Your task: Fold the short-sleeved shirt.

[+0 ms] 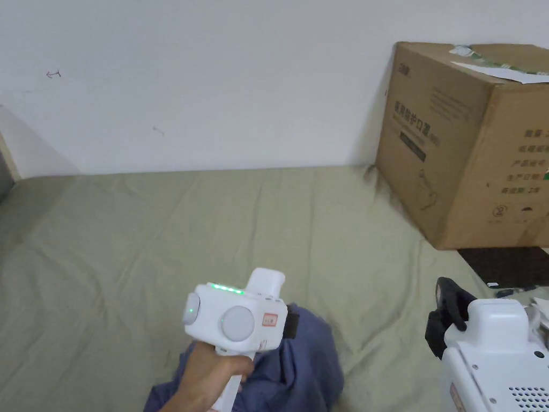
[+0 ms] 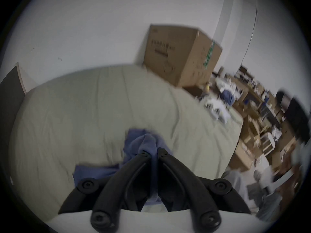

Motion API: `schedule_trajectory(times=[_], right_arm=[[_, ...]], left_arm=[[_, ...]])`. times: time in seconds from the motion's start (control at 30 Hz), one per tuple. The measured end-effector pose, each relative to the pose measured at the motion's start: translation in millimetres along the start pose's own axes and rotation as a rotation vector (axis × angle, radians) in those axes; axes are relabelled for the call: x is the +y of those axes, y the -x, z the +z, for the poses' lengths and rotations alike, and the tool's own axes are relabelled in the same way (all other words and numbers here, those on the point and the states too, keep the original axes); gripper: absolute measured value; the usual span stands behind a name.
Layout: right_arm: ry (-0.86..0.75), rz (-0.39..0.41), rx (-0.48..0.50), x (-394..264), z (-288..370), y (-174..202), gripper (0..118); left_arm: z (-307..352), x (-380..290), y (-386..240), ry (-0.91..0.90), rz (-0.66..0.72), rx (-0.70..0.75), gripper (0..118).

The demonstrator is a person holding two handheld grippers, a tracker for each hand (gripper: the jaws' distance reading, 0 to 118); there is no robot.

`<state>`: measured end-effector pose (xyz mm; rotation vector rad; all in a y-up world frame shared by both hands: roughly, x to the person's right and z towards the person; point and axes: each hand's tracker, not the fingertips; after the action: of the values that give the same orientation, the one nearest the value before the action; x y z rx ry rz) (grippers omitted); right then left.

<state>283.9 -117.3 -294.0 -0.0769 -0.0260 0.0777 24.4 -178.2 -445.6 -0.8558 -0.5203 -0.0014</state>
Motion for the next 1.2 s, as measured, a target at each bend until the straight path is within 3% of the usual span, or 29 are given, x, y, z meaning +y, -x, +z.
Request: schedule_trajectory(times=[0.2, 0.37, 0.43, 0.47, 0.57, 0.7, 0.9, 1.13, 1.17, 1.2], right_arm=[[0.042, -0.012, 0.005, -13, -4, 0, 0], [0.067, -0.006, 0.003, -19, -5, -1, 0], [0.070, -0.006, 0.002, -20, -5, -2, 0], [0.072, -0.008, 0.001, -19, -5, -2, 0], [0.062, -0.019, 0.003, -14, -3, 0, 0], [0.028, -0.026, 0.010, 0, -1, 5, 0], [-0.034, -0.037, 0.027, 25, 3, 17, 0], [-0.082, -0.043, 0.051, 44, 4, 31, 0], [-0.086, -0.043, 0.055, 45, 4, 33, 0], [-0.090, -0.044, 0.057, 46, 4, 34, 0]], left_arm=[[-75, -73, 17, 0.267, -0.023, 0.135, 6], [-80, -93, 23, 0.206, 0.090, 0.167, 10], [-74, -87, 25, 0.206, 0.126, 0.157, 28], [-68, -85, 26, 0.194, 0.140, 0.165, 51], [-37, -69, 32, 0.093, 0.232, 0.128, 104], [31, -44, 33, -0.166, 0.271, 0.074, 106], [131, -20, 35, -0.504, 0.164, 0.232, 106], [186, -34, 50, -0.690, 0.096, 0.433, 103], [191, -38, 53, -0.705, 0.093, 0.447, 94], [194, -42, 55, -0.713, 0.091, 0.445, 77]])
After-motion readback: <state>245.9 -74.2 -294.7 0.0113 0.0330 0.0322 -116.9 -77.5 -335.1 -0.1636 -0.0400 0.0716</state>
